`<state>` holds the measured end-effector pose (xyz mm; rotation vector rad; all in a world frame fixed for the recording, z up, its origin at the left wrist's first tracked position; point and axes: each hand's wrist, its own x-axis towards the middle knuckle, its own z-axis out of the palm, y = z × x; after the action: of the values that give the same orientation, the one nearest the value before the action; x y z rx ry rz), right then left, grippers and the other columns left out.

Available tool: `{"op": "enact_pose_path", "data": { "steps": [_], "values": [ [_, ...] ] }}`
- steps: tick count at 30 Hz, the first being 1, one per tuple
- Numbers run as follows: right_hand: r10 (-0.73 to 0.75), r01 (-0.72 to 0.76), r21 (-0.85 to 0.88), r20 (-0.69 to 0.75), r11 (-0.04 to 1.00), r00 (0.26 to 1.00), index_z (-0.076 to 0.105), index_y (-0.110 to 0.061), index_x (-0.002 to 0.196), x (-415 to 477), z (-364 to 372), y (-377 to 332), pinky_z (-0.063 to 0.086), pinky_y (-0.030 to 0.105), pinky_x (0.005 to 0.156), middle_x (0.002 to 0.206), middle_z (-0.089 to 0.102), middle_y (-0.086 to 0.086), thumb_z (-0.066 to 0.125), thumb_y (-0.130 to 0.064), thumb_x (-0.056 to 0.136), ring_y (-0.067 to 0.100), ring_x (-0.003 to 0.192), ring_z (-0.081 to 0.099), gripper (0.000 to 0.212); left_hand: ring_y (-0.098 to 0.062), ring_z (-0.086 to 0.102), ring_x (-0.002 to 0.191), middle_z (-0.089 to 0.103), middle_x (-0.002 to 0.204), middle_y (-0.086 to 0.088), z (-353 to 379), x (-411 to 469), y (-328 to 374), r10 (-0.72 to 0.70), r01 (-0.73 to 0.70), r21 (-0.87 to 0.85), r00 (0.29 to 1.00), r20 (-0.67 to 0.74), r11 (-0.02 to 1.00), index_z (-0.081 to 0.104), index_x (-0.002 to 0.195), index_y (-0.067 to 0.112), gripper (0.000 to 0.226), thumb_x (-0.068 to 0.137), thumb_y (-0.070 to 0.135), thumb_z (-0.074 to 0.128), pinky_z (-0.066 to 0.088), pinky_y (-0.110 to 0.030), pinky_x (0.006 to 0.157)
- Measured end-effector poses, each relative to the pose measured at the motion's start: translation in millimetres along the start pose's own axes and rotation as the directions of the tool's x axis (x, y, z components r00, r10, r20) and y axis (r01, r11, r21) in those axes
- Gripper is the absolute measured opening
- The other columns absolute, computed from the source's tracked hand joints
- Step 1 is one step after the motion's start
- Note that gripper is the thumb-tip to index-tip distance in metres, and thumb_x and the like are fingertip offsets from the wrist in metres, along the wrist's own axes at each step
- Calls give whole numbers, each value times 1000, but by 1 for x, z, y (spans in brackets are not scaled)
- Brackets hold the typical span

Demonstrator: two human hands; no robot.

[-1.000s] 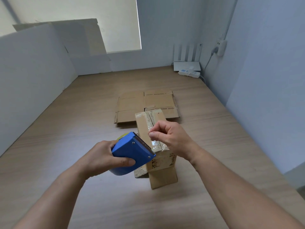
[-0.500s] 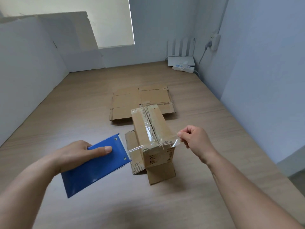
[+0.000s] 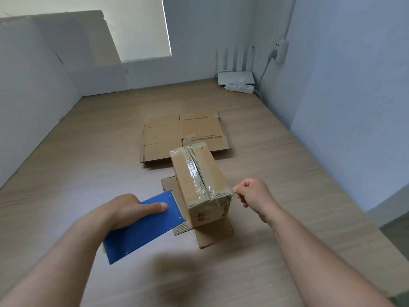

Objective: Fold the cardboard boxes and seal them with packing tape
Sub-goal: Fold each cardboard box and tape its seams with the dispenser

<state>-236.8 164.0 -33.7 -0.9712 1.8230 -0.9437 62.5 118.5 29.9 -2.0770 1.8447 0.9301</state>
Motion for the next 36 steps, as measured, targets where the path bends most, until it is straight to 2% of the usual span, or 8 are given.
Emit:
{"op": "enact_pose_path", "data": {
  "steps": [7,11,13,16,23,30,34,36],
  "values": [
    [85,-88,42,80,995,993,56,-14,78,4,8,3,44,29,57,73,62,3,62,-23,87,18,65,54,15,-17,66,76,69,84,-1,16,16,9,-61,67,-95,996,65,993,71,81,18,71,58,84,60,40,-29,61],
    [74,-146,-381,-197,913,978,50,-18,117,-1,1,8,39,29,71,114,61,6,62,-44,83,27,100,59,44,-15,62,78,65,85,1,13,18,14,-38,38,-7,999,37,999,68,82,20,69,60,85,59,37,-28,59],
    [-104,-16,-385,-288,923,952,59,-19,103,-9,7,4,35,28,67,105,64,1,57,-43,88,22,93,58,28,-14,61,78,64,85,1,13,18,15,-35,34,8,999,37,999,67,83,20,69,60,85,58,36,-28,58],
    [-288,163,-470,-207,868,935,55,-21,87,-22,32,0,33,28,65,87,52,-7,57,-50,87,15,83,49,29,-14,61,78,64,86,2,13,17,15,-40,40,13,998,56,999,67,84,20,69,61,85,57,36,-28,59],
    [-171,134,-183,-204,974,964,54,-16,82,-16,44,2,33,26,65,94,61,6,64,-37,87,21,82,56,25,-14,63,78,65,86,2,0,12,4,-87,86,15,990,112,996,67,85,22,69,57,85,60,36,-29,58],
    [-185,140,-200,-226,970,956,54,-12,81,-14,46,-2,32,28,64,90,60,7,64,-35,87,22,80,54,25,-16,59,78,61,88,0,-2,14,15,-92,89,27,989,112,996,61,89,21,63,64,79,63,36,-30,60],
    [-218,153,-263,-239,953,946,50,-14,76,-14,48,-5,29,29,61,84,56,3,64,-34,87,21,77,49,27,-18,54,77,54,88,-2,0,12,40,-85,80,54,992,93,995,54,98,18,60,71,70,65,37,-32,68],
    [-225,156,-283,-229,946,947,49,-14,74,-16,47,-11,29,30,56,78,54,1,64,-33,87,20,73,48,28,-21,54,87,54,98,-3,-4,11,50,-66,62,117,998,26,991,51,101,19,58,74,68,63,41,-35,78]
  ]
}}
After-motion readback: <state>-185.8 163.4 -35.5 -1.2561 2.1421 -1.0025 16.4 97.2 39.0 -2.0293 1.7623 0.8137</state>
